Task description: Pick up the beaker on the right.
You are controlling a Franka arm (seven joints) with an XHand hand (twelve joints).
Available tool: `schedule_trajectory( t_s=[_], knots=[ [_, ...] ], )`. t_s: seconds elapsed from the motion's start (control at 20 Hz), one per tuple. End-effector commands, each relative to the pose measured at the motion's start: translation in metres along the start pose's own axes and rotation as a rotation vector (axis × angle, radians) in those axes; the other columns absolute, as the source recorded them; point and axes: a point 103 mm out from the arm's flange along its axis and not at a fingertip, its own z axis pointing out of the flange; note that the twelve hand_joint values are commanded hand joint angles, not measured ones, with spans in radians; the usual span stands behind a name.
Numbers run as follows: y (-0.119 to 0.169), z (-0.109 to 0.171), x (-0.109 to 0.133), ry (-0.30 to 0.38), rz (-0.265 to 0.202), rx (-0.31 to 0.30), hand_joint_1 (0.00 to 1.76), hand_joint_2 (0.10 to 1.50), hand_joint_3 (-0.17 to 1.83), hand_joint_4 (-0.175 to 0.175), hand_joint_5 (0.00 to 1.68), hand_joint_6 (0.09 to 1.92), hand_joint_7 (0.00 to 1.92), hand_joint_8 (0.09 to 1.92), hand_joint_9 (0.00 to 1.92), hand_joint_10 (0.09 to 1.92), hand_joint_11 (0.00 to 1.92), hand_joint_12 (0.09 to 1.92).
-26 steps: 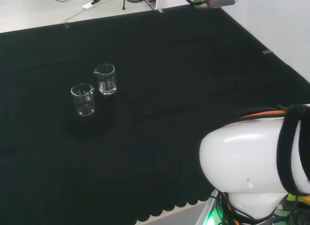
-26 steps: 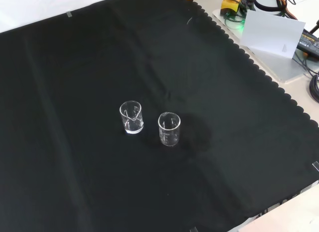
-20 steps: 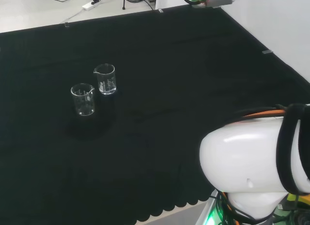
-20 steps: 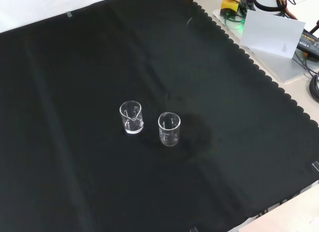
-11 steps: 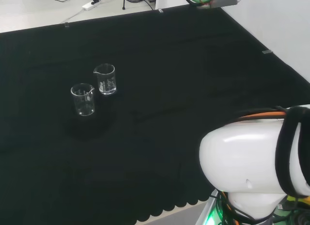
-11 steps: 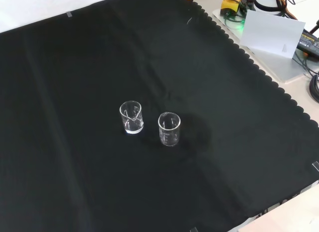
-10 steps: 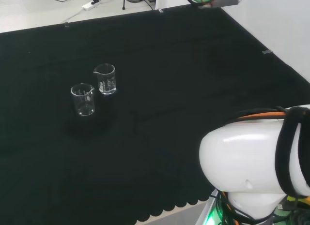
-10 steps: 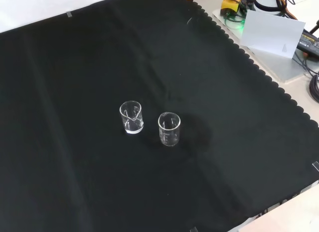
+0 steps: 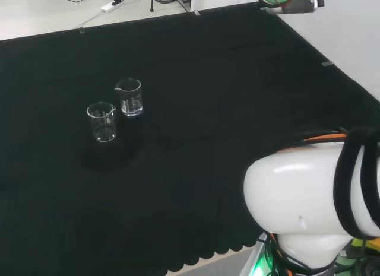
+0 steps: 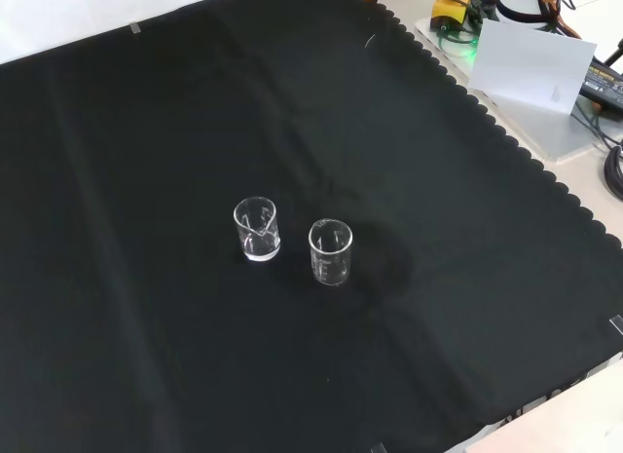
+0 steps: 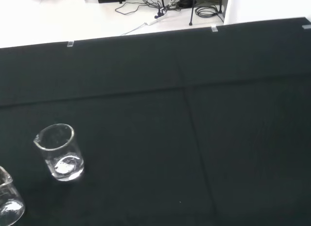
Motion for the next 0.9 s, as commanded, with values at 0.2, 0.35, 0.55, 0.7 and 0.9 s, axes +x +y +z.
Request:
schedule_trajectory(
  t_s=[0.2,0.35,0.55,0.7,0.9],
  knots=[
    [0.079,0.062,-0.054,0.081,-0.029,0.012,0.25,1.21,0.21,-0.022,0.22,0.09,0.12,0.45,0.14,0.61,0.00,0.91],
    [0.111,0.077,-0.061,0.096,-0.025,0.019,0.26,1.21,0.21,-0.023,0.22,0.09,0.12,0.45,0.14,0.61,0.00,0.91],
    [0.141,0.088,-0.052,0.095,-0.030,0.015,0.26,1.20,0.21,-0.023,0.22,0.09,0.12,0.46,0.14,0.62,0.00,0.92],
    [0.158,0.101,-0.042,0.102,-0.028,0.030,0.27,1.20,0.21,-0.023,0.22,0.09,0.12,0.46,0.14,0.62,0.00,0.92],
    [0.174,0.121,-0.029,0.110,-0.046,0.050,0.28,1.20,0.21,-0.023,0.22,0.09,0.12,0.46,0.14,0.62,0.00,0.92]
  ],
)
